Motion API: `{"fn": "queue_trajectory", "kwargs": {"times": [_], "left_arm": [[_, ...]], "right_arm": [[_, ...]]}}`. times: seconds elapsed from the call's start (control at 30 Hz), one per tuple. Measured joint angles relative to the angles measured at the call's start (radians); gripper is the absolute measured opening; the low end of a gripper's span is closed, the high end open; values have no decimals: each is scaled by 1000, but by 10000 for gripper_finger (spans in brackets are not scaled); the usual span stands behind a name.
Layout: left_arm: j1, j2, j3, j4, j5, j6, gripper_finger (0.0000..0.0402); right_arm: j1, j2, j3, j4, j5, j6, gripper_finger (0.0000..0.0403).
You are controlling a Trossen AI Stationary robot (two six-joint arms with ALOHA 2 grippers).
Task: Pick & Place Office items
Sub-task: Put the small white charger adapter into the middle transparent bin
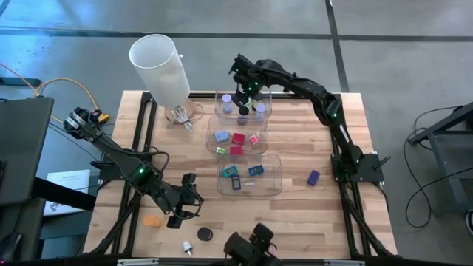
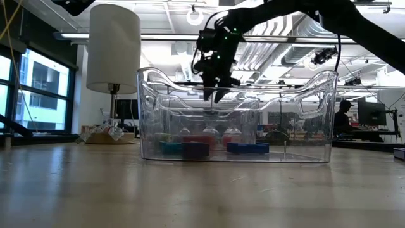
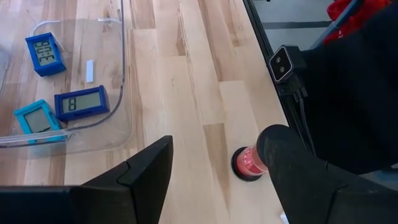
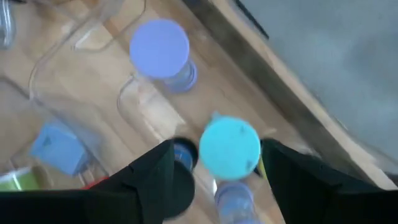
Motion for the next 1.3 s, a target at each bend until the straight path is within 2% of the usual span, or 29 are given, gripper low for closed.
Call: {"fn": "queue_trajectory", "kwargs": {"times": [0.27,0.4,0.57,0.8,1.1,1.3], "left_arm": [[-5,0,0,0,2,-38,246],[-5,0,0,0,2,-59,246],[-5,0,0,2,2,-60,246],[-5,0,0,5,2,-60,246],[-6,8,0,8,5,-131,246],[-6,16,0,12,9,-247,246]], "right_arm": [[40,-13,136,-259,-2,-33,231],[70,-101,120,-331,24,-54,231],[114,-259,120,-357,30,25,231],[289,-476,122,-415,47,151,231],[686,-620,71,-469,386,332,231],[938,-695,-111,-468,610,473,231]]}}
